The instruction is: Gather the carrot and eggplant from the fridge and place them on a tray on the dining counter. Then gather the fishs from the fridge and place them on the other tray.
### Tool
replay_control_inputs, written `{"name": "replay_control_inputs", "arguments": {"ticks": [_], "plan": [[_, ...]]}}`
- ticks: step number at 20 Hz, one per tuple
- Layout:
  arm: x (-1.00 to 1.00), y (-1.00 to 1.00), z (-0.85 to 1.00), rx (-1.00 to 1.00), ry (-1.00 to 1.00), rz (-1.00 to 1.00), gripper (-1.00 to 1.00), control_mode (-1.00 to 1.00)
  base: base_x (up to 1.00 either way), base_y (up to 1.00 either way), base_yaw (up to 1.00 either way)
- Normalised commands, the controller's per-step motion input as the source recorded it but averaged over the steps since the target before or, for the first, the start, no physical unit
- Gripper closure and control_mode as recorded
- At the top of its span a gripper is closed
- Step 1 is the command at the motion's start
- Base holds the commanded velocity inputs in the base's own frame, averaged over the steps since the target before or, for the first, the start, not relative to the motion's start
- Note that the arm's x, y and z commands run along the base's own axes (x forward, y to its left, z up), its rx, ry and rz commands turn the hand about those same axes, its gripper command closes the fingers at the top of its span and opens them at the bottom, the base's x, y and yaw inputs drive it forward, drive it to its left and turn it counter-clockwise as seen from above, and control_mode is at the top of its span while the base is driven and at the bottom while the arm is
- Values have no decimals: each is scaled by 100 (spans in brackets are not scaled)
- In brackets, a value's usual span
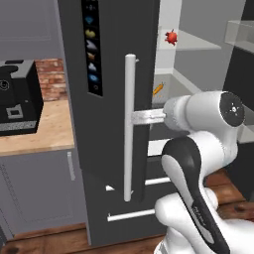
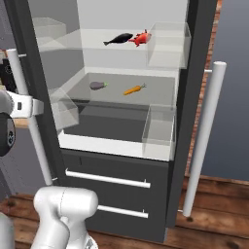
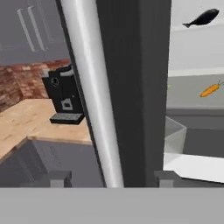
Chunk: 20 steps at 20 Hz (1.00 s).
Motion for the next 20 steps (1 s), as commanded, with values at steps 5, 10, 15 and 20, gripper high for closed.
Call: {"name": "replay_control_inputs", "arguments": {"ticks": [5,10,15,20], "plan": [[-26,-100,32,24,5,0,-100,-100,0,0,0],[0,-97,40,25,18,0,-100,-100,0,0,0],[5,-50,3,22,19,0,-100,-100,0,0,0],[43,-9,-9,19,18,0,-100,-100,0,0,0]]}}
